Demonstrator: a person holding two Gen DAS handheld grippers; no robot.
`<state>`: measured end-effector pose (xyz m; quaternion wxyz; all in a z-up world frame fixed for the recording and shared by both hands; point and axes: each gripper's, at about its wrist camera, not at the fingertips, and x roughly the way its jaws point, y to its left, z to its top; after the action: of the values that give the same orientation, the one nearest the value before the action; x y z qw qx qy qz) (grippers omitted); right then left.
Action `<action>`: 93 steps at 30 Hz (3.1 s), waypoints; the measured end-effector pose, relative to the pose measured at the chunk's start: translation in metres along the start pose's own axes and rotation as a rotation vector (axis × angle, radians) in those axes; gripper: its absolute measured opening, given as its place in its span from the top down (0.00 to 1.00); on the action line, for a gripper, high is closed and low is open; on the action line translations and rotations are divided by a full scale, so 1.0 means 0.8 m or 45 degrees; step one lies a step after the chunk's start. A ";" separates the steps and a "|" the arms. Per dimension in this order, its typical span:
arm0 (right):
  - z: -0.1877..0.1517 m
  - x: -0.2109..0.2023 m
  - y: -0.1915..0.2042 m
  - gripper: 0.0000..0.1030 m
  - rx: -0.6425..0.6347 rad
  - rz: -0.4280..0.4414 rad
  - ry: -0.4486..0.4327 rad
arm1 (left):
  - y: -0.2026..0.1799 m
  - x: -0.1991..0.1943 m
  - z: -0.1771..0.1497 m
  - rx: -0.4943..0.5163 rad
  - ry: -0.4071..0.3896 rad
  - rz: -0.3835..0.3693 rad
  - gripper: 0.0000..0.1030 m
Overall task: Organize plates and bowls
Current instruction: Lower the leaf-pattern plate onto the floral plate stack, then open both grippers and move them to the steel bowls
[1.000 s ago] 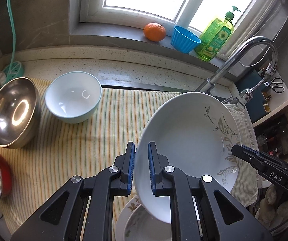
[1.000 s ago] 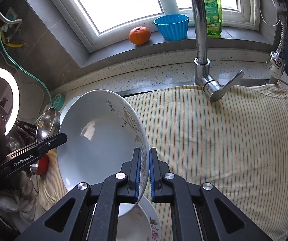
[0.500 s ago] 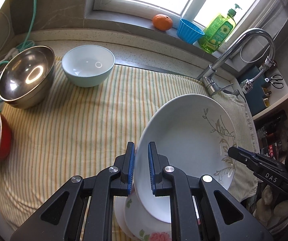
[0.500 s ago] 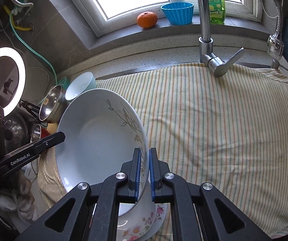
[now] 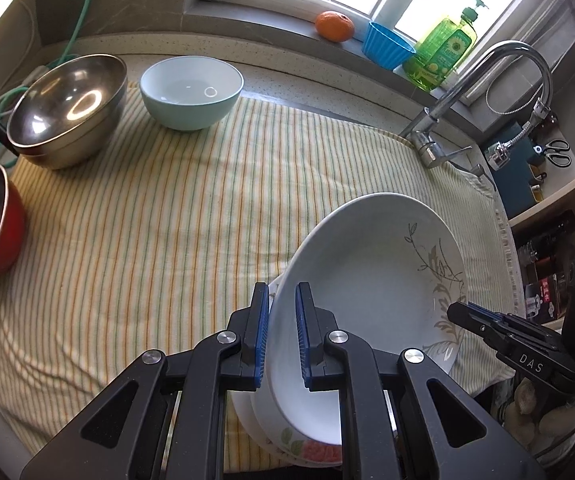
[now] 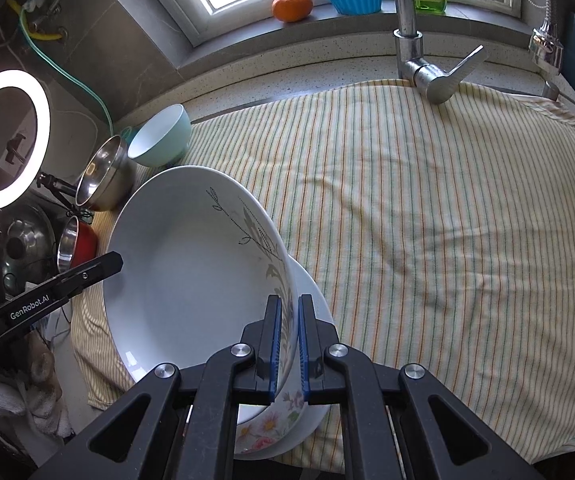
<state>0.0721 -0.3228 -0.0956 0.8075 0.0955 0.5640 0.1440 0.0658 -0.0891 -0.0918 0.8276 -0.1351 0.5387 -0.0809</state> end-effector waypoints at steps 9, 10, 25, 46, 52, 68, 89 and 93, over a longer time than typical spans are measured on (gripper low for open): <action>-0.021 0.011 -0.006 0.93 -0.003 0.004 0.049 | 0.003 0.010 -0.020 -0.022 0.036 0.016 0.89; -0.023 0.012 -0.006 0.93 -0.004 0.005 0.054 | 0.004 0.011 -0.021 -0.025 0.039 0.017 0.89; -0.034 0.018 -0.005 0.93 -0.025 0.011 0.086 | 0.007 0.018 -0.039 -0.053 0.064 0.038 0.89; -0.037 0.023 -0.003 0.93 -0.092 -0.015 0.104 | 0.010 0.026 -0.042 -0.080 0.078 0.052 0.89; -0.035 0.024 0.001 0.90 -0.134 -0.034 0.109 | 0.009 0.026 -0.042 -0.076 0.079 0.054 0.89; -0.034 0.026 0.005 0.90 -0.176 -0.056 0.103 | 0.018 0.028 -0.046 -0.108 0.087 0.046 0.89; -0.028 -0.006 0.006 0.90 -0.163 -0.017 0.013 | 0.054 -0.029 -0.063 -0.278 -0.055 0.023 0.89; -0.025 -0.015 0.015 0.89 -0.191 -0.013 -0.022 | 0.058 -0.042 -0.071 -0.284 -0.085 0.053 0.89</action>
<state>0.0477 -0.3155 -0.0883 0.8180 0.0332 0.5450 0.1810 0.0002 -0.0431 -0.0989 0.8265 -0.2176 0.5192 0.0014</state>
